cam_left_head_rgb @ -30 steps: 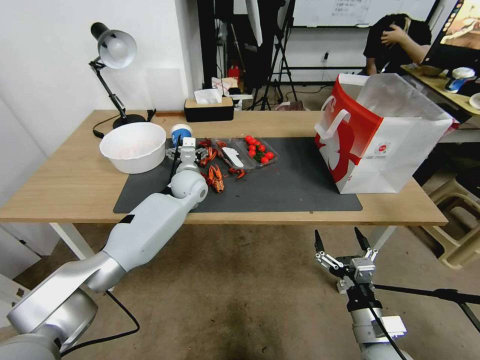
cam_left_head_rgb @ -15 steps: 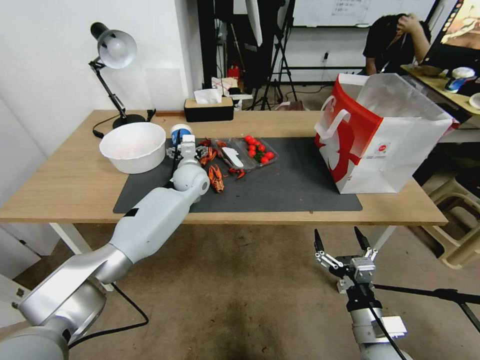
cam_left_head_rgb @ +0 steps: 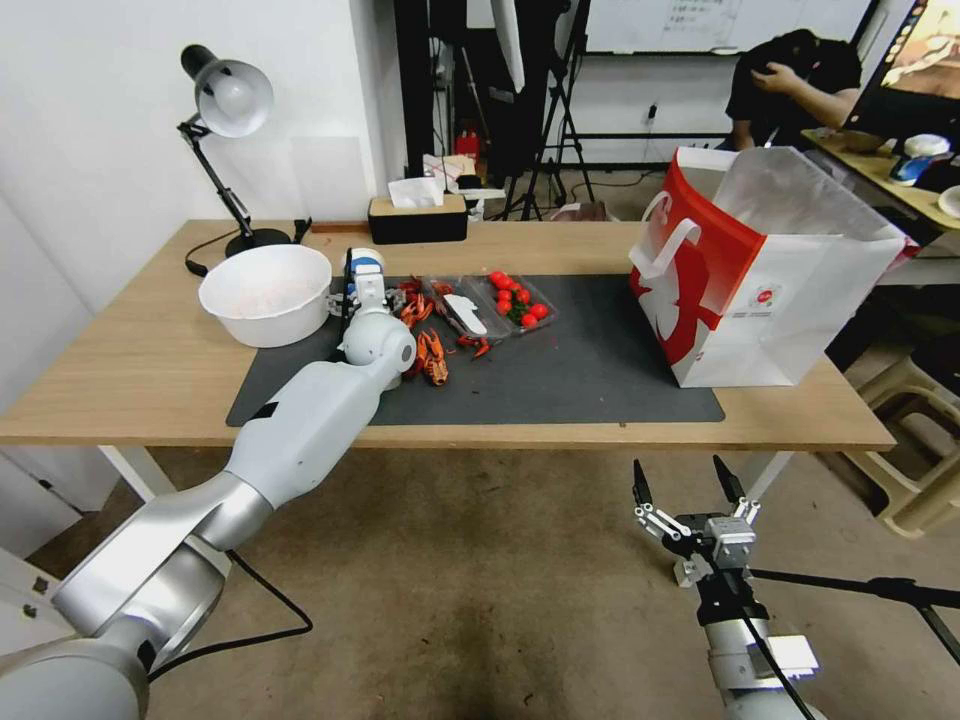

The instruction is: Pick up the trash from the table and place it into the takeout bag.

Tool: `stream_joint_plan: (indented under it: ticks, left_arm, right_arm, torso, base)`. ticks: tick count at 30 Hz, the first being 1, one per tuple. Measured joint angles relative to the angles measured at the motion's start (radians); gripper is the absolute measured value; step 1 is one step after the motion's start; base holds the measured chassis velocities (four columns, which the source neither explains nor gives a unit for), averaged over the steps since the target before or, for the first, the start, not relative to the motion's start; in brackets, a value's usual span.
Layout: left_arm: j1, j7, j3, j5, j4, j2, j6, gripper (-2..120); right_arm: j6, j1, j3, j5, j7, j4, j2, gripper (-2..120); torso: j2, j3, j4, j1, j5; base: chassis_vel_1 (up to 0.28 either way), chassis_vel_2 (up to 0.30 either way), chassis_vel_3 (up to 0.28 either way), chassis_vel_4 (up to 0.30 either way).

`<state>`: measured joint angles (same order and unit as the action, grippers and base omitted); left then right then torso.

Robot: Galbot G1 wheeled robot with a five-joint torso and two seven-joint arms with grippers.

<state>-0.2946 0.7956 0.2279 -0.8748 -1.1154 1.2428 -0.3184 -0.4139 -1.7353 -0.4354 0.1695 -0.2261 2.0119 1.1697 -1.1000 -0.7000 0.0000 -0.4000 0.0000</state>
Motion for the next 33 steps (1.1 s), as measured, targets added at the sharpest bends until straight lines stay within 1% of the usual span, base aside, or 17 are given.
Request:
stream_joint_plan:
  ticks: [1,3,5,6,9,17,18,20,21,23,24,25,26,28,30,31,33]
  left_arm:
    - [0.000,0.004,-0.003,-0.006,-0.001,0.000,-0.003,72]
    - [0.000,0.007,-0.004,-0.010,-0.002,0.000,-0.007,69]
    - [-0.004,0.011,-0.010,-0.019,-0.005,0.001,-0.013,58]
    - [-0.004,0.011,-0.010,-0.019,-0.005,0.001,-0.013,58]
    - [-0.011,0.013,-0.015,-0.022,-0.009,0.000,-0.013,49]
    - [-0.020,-0.001,-0.019,-0.025,-0.019,-0.005,0.013,47]
    - [-0.024,-0.015,-0.019,-0.023,-0.029,-0.005,0.037,47]
    - [-0.028,-0.042,-0.020,0.002,-0.053,-0.009,0.090,47]
    - [-0.028,-0.042,-0.020,0.002,-0.053,-0.009,0.090,47]
    - [-0.028,-0.097,-0.011,0.021,-0.098,-0.024,0.165,47]
    - [-0.022,-0.148,0.001,0.025,-0.132,-0.036,0.221,47]
    - [-0.022,-0.148,0.001,0.025,-0.132,-0.036,0.221,47]
    - [-0.010,-0.192,0.014,0.026,-0.158,-0.046,0.264,47]
    - [0.032,-0.312,0.057,0.025,-0.220,-0.073,0.351,47]
    - [0.039,-0.324,0.064,0.024,-0.228,-0.076,0.359,47]
    - [0.072,-0.363,0.098,0.009,-0.265,-0.085,0.379,47]
    - [0.122,-0.392,0.153,-0.013,-0.307,-0.090,0.387,47]
  right_arm:
    - [-0.001,-0.001,-0.001,0.000,0.000,0.000,0.000,100]
    - [-0.001,-0.001,-0.001,0.000,0.000,0.000,0.000,100]
    - [-0.002,-0.004,-0.002,0.000,0.000,0.001,-0.001,100]
    - [-0.002,-0.004,-0.002,0.000,0.000,0.001,-0.001,100]
    - [-0.003,-0.005,-0.002,0.000,0.000,0.003,-0.001,100]
    - [-0.003,-0.005,-0.002,-0.001,0.000,0.004,0.000,100]
    - [-0.003,-0.004,-0.002,-0.002,0.001,0.004,0.000,100]
    - [-0.003,-0.002,-0.001,-0.003,0.001,0.004,0.000,100]
    - [-0.003,-0.002,-0.001,-0.003,0.001,0.004,0.000,100]
    - [-0.002,0.002,0.001,-0.004,0.001,0.004,0.001,100]
    - [-0.001,0.003,0.002,-0.004,0.001,0.005,0.001,100]
    - [-0.001,0.003,0.002,-0.004,0.001,0.005,0.001,100]
    - [-0.001,0.003,0.002,-0.004,0.001,0.005,0.001,100]
    - [-0.001,0.002,0.002,-0.004,0.001,0.005,0.001,100]
    - [-0.001,0.002,0.002,-0.005,0.001,0.006,0.001,100]
    - [-0.001,0.001,0.002,-0.005,0.002,0.007,0.001,100]
    - [-0.001,0.001,0.002,-0.005,0.002,0.007,0.001,100]
  torso:
    - [0.000,0.000,0.0000,0.000,0.0000]
    - [0.000,0.000,0.0000,0.000,0.0000]
    - [0.000,0.000,0.0000,0.000,0.0000]
    - [0.000,0.000,0.0000,0.000,0.0000]
    - [0.000,0.000,0.0001,0.000,0.0002]
    - [0.000,0.000,0.0002,0.000,0.0000]
    - [0.000,0.000,0.0001,0.000,-0.0006]
    - [0.000,0.000,-0.0002,0.000,0.0001]
    - [0.000,0.000,-0.0002,0.000,0.0001]
    - [0.000,0.000,0.0000,0.000,0.0000]
    - [0.000,0.000,0.0001,0.000,-0.0001]
    - [0.000,0.000,0.0001,0.000,-0.0001]
    - [0.000,0.000,0.0000,0.000,0.0001]
    - [0.000,0.000,0.0000,0.000,-0.0001]
    - [0.000,0.000,0.0000,0.000,0.0001]
    - [0.000,0.000,0.0001,0.000,0.0000]
    - [0.000,0.000,0.0000,0.000,0.0002]
  base:
    - [0.000,0.000,0.000,0.000]
    - [0.000,0.000,0.000,0.000]
    - [0.000,0.000,0.000,0.000]
    - [0.000,0.000,0.000,0.000]
    - [0.000,0.000,0.000,0.000]
    - [0.000,0.000,0.000,0.000]
    - [0.000,0.000,0.000,0.000]
    - [0.000,0.000,0.000,0.000]
    - [0.000,0.000,0.000,0.000]
    - [0.000,0.000,0.000,0.000]
    - [0.000,0.000,0.000,0.000]
    - [0.000,0.000,0.000,0.000]
    - [0.000,0.000,0.000,0.000]
    - [0.000,0.000,0.000,0.000]
    - [0.000,0.000,0.000,0.000]
    - [0.000,0.000,0.000,0.000]
    - [0.000,0.000,0.000,0.000]
